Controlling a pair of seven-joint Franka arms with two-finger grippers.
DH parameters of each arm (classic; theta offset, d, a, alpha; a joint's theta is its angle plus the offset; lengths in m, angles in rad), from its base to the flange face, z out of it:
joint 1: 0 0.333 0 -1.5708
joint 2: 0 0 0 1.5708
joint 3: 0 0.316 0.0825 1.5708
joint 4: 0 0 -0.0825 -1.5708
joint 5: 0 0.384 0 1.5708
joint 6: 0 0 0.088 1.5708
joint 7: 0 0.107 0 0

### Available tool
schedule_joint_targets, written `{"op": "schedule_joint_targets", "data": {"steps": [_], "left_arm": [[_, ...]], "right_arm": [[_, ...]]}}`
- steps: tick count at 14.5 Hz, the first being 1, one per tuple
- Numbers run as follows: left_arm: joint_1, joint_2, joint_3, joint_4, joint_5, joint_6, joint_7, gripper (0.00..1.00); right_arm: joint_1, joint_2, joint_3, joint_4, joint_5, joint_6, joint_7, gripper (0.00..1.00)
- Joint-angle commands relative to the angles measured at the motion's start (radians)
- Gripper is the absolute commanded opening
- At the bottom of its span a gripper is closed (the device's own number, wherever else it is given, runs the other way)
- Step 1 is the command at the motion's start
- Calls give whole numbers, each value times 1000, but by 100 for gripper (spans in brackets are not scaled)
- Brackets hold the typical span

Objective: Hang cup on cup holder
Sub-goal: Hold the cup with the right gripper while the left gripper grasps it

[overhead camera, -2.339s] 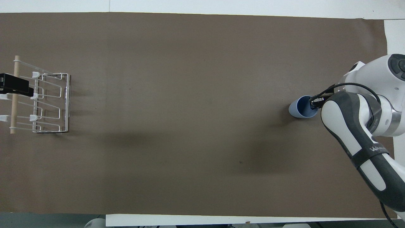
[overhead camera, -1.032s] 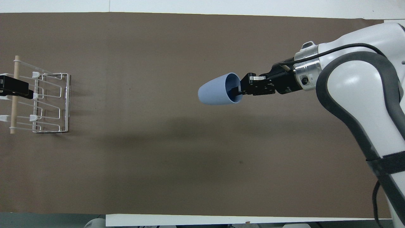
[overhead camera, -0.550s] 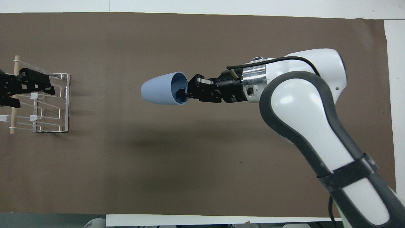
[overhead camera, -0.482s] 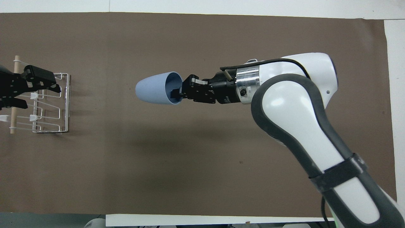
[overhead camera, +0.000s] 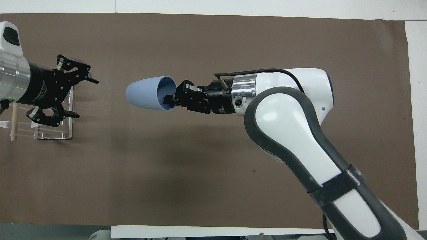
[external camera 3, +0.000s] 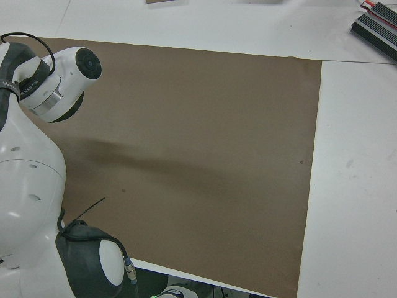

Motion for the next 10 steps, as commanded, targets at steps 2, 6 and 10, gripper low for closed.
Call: {"op": "schedule_joint_targets", "data": {"steps": [2, 6, 10], "left_arm": [[-18, -17, 9, -31, -54, 92, -216, 100], [-66, -49, 9, -94, -140, 100, -219, 100], [-101, -41, 9, -134, -245, 175, -227, 100]], "right_arm": [[-5, -13, 2, -20, 23, 6, 6, 0], [14, -13, 2, -20, 23, 24, 8, 0], [18, -13, 2, -23, 23, 27, 14, 0]]}}
